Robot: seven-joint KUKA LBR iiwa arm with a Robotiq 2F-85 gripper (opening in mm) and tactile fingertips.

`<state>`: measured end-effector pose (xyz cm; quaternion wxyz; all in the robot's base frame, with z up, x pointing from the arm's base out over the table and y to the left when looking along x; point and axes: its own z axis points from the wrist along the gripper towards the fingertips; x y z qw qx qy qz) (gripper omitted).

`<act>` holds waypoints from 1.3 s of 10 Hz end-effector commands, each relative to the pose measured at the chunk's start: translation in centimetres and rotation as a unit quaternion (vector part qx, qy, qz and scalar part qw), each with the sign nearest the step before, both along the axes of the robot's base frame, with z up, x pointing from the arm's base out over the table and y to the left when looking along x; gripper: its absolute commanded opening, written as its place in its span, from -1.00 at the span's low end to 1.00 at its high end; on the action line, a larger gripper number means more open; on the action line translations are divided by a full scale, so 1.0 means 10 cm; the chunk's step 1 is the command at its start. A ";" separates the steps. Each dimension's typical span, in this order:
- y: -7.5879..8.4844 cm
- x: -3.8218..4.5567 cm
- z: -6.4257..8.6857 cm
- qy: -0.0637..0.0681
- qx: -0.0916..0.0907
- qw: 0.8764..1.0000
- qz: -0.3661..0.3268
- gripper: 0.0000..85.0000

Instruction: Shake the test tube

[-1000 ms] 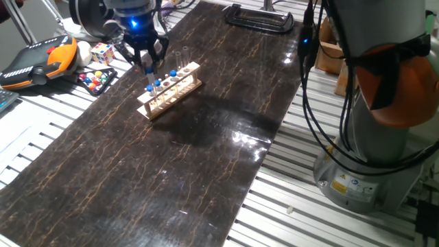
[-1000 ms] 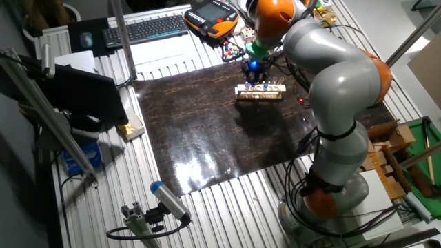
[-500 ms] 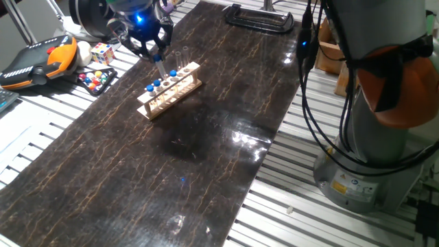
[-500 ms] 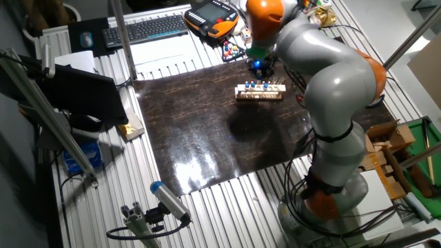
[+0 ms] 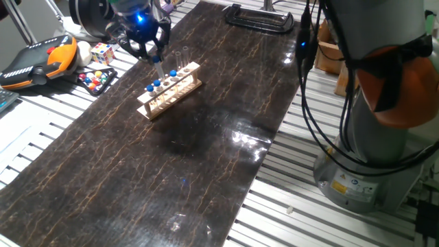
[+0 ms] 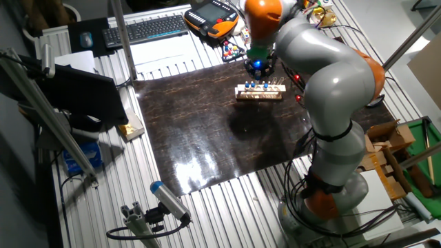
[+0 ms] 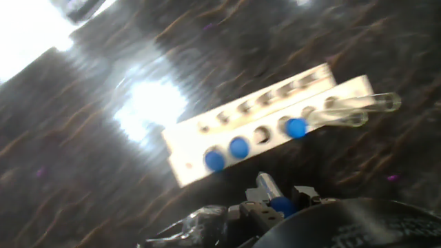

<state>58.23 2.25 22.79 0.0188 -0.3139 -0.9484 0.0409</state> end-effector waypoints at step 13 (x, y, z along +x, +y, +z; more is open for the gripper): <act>-0.06 0.005 0.01 -0.020 0.004 0.998 0.054 -0.98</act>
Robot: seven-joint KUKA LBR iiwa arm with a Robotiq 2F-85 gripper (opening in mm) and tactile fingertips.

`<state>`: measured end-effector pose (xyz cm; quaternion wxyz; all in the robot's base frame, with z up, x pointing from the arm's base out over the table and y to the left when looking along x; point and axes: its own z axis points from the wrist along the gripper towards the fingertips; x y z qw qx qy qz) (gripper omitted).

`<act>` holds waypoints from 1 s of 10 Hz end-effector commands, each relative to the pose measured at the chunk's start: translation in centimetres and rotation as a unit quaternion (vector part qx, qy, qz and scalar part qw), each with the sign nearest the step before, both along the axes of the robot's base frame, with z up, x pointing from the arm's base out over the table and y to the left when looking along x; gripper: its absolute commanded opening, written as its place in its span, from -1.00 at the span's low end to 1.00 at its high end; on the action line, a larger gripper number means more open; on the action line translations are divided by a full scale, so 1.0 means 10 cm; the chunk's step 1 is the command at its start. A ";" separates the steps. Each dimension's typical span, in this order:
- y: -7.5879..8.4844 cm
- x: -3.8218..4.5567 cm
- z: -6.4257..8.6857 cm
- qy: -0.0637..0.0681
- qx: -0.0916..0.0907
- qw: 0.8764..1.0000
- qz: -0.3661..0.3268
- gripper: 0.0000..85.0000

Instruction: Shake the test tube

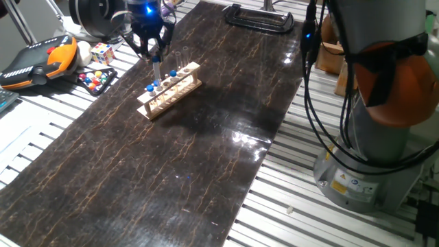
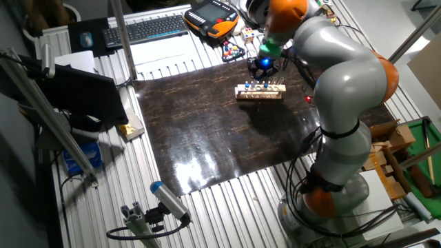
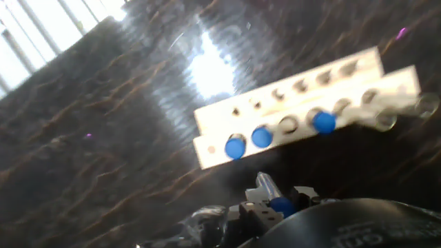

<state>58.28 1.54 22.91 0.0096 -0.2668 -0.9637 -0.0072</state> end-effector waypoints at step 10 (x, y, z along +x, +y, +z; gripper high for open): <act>0.11 -0.027 0.01 0.017 0.026 0.998 -0.060 -0.98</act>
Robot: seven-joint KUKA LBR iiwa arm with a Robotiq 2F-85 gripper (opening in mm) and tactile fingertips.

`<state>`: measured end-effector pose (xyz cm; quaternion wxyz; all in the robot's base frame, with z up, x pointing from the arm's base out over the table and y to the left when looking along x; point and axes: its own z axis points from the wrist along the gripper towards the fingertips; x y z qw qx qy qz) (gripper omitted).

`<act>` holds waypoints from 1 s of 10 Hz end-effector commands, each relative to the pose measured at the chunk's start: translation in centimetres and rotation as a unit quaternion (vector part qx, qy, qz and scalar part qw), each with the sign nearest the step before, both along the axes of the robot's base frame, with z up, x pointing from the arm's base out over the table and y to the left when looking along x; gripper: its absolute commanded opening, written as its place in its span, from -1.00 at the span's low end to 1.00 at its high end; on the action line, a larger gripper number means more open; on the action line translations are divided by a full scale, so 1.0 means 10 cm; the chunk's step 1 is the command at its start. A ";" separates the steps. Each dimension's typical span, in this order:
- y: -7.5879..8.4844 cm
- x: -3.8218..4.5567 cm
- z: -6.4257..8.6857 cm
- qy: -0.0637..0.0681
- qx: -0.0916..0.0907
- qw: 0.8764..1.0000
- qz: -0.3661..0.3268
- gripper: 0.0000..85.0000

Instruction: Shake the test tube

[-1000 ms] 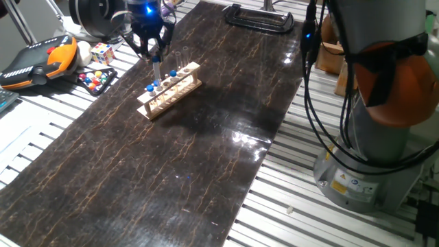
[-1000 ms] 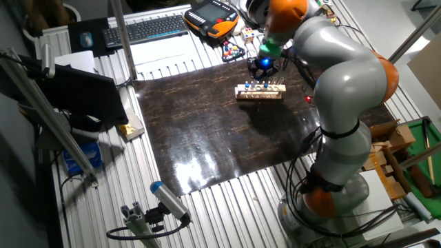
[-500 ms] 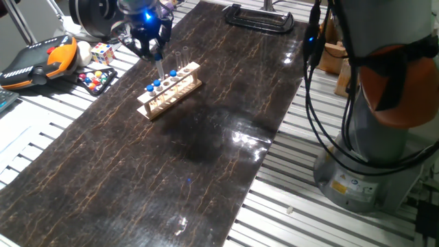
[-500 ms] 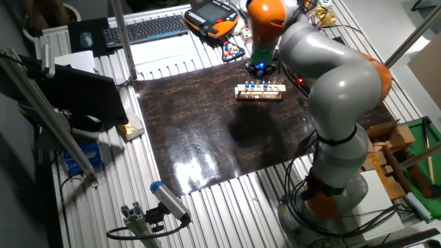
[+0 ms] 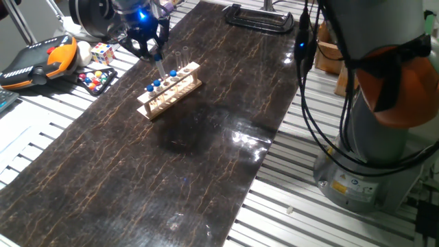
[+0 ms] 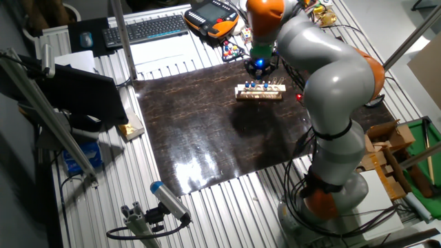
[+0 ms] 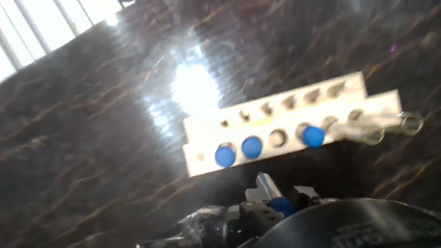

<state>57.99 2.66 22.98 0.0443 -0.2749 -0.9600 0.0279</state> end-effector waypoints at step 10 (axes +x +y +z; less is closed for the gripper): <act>-0.05 -0.012 0.01 -0.044 0.095 0.993 -0.052 -0.98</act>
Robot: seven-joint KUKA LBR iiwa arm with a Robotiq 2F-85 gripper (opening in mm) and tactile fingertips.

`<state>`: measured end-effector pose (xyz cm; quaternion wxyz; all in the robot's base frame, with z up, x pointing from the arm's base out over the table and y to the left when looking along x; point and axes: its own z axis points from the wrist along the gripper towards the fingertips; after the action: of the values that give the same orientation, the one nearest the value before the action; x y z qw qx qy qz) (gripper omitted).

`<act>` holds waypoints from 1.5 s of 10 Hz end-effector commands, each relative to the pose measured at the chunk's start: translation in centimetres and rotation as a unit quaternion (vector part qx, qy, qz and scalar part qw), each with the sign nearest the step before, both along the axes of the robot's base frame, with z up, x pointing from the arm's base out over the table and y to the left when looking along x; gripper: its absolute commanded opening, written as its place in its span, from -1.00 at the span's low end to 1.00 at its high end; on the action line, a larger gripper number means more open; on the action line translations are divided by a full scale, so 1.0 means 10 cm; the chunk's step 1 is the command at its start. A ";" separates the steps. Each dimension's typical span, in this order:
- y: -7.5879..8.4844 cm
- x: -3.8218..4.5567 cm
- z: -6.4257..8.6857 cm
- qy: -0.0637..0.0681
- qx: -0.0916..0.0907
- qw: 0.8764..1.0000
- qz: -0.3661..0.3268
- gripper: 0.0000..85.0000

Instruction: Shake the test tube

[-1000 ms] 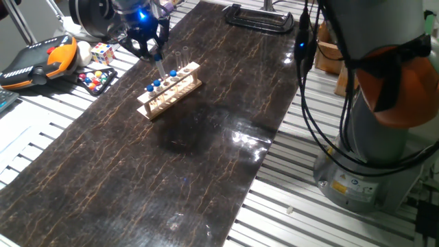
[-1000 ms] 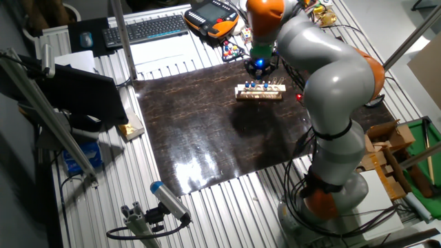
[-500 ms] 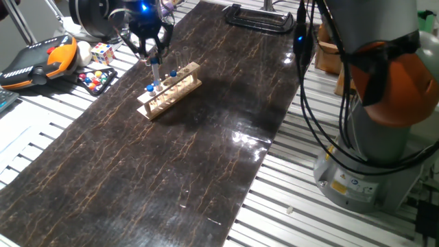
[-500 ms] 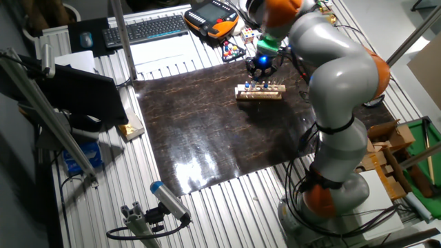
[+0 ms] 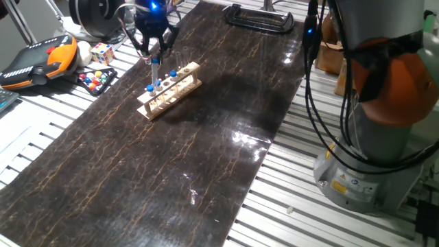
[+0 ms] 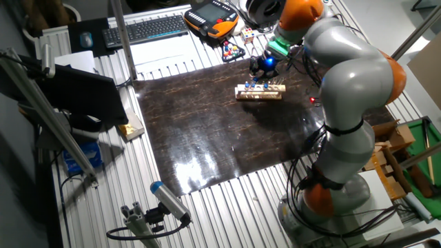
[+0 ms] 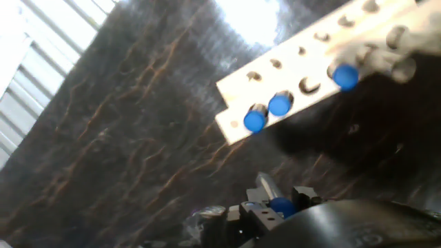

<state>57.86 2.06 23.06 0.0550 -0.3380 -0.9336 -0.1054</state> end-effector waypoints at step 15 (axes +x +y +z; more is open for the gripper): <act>0.02 0.006 -0.01 -0.017 -0.062 0.997 0.052 -0.98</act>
<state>57.94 2.27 22.94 0.0043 -0.2643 -0.9640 0.0273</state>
